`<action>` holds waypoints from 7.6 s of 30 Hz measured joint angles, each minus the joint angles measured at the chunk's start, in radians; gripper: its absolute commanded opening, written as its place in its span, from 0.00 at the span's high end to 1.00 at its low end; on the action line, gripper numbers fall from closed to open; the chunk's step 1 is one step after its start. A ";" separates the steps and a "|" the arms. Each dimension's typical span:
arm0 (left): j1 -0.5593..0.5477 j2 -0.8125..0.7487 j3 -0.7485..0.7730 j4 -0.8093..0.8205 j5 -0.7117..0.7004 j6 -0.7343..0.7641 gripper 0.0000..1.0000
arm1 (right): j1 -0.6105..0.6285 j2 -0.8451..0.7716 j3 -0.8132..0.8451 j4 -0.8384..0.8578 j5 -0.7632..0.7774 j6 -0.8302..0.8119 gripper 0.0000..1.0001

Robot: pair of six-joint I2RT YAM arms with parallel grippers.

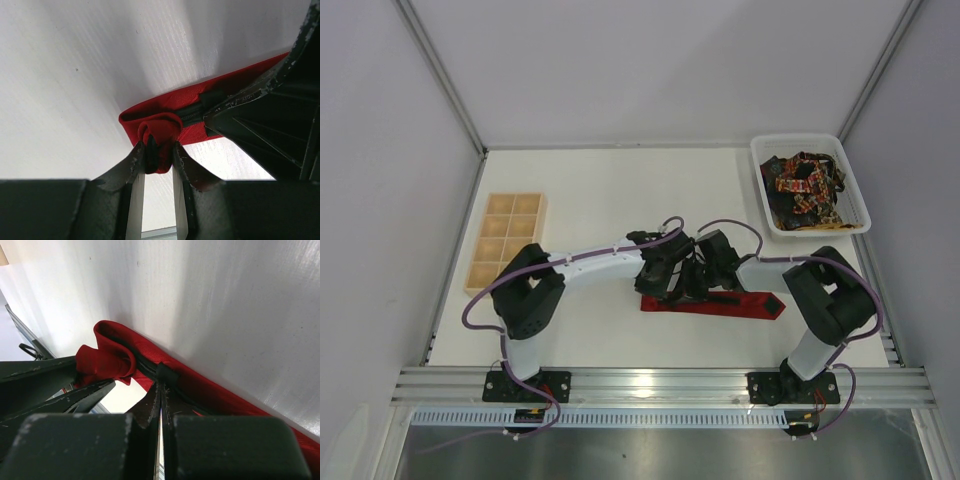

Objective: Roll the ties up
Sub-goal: Roll the tie

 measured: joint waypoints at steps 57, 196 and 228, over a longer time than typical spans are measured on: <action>-0.008 -0.269 -0.500 0.581 0.017 0.000 0.33 | -0.137 0.081 0.231 -0.109 -0.211 -0.047 0.41; 0.368 -0.329 -0.752 0.805 0.603 -0.184 1.00 | 0.049 0.082 0.008 0.170 -0.097 0.150 0.80; 0.251 -0.376 -0.600 0.472 0.347 -0.093 0.99 | 0.097 -0.088 0.112 -0.163 0.033 -0.046 0.72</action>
